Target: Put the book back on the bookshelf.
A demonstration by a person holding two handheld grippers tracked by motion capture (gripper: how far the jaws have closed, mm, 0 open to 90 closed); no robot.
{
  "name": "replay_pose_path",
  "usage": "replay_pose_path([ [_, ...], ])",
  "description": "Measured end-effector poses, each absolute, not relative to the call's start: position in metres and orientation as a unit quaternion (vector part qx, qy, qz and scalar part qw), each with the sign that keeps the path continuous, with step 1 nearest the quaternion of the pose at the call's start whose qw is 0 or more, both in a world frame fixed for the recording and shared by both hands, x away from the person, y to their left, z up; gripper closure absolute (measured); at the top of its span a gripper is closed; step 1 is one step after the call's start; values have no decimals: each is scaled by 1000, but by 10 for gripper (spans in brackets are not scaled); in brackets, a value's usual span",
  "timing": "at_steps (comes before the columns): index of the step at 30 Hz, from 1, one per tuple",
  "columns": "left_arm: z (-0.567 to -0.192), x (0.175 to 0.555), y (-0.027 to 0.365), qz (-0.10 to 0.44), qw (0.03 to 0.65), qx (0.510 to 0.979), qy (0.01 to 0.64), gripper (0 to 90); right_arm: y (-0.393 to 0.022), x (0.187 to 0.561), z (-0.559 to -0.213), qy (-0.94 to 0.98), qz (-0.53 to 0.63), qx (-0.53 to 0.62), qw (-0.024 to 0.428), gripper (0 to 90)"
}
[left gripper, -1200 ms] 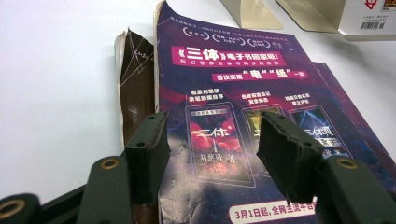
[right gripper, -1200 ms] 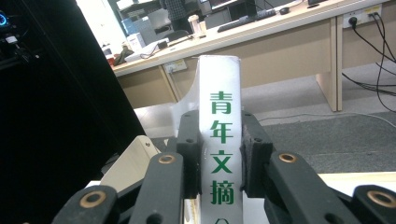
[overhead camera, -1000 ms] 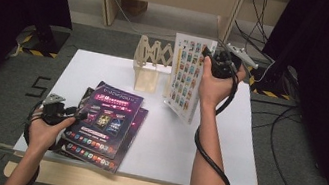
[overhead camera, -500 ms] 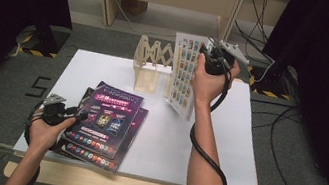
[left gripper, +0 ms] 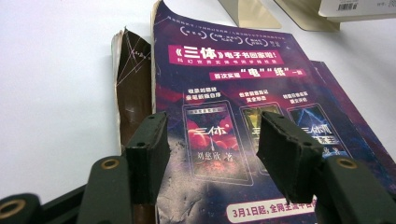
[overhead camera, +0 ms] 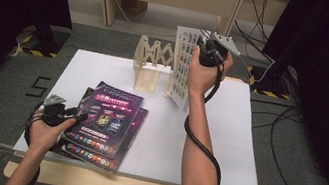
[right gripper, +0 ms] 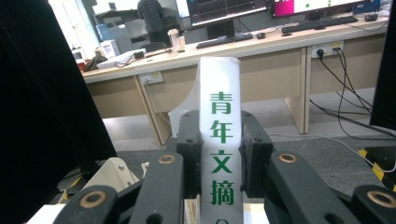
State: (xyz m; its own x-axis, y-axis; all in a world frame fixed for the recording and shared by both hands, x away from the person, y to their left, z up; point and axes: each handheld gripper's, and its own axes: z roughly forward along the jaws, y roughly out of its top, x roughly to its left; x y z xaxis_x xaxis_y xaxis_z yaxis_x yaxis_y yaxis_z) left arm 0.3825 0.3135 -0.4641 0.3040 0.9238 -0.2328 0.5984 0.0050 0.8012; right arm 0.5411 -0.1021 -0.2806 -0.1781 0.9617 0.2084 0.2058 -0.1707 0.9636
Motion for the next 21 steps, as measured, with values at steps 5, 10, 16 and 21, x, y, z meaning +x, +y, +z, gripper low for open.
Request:
replay_pose_path([
  [5,-465,383,313,186,435,681,559,419,-100,546,-282,542,548,538,341,744],
  [10,-466,383,313,185,436,681,558,420,-96,548,-282,537,551,534,350,744],
  [16,-467,383,312,184,435,683,557,419,-90,554,-286,534,556,536,344,744],
  [21,-466,383,314,184,437,680,559,420,-85,555,-281,536,560,525,352,743],
])
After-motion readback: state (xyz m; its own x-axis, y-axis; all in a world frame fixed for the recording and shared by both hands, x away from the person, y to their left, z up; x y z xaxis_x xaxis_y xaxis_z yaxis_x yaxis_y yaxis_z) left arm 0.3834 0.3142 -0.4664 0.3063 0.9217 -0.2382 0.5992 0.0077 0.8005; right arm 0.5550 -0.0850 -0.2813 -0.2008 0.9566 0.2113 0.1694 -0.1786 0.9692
